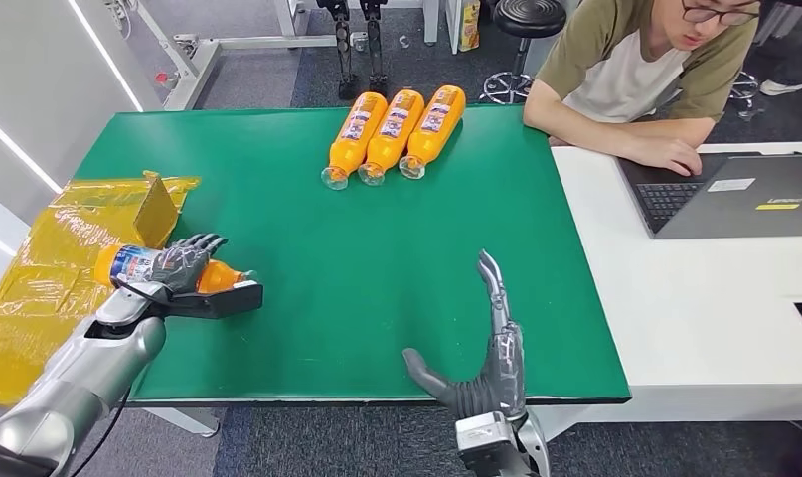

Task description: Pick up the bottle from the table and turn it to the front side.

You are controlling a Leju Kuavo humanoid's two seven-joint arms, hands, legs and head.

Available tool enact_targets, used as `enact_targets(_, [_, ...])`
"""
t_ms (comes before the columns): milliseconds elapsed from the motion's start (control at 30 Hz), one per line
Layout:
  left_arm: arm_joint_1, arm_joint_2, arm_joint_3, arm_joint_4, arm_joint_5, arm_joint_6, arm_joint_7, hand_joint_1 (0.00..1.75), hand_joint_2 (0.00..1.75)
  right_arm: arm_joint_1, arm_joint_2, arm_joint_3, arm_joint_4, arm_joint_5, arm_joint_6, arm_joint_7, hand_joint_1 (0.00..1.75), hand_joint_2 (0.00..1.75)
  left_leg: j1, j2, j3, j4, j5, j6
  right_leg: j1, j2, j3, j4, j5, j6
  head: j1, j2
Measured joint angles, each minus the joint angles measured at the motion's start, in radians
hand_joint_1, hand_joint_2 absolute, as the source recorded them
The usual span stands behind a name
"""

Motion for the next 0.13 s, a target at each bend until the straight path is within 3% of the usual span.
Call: enact_targets(133, [-0.006,-0.005,0.038,-0.008,0.017,0.06,-0.038,0.0,1.75,0.005,0.007,-0.003,-0.011,0.018,0.01,0.009,0.0,1.75,0.0,0.0,0.0,0.0,0.0,0.0,0.0,0.0,0.0,0.0,0.0,0.0,0.0,0.0])
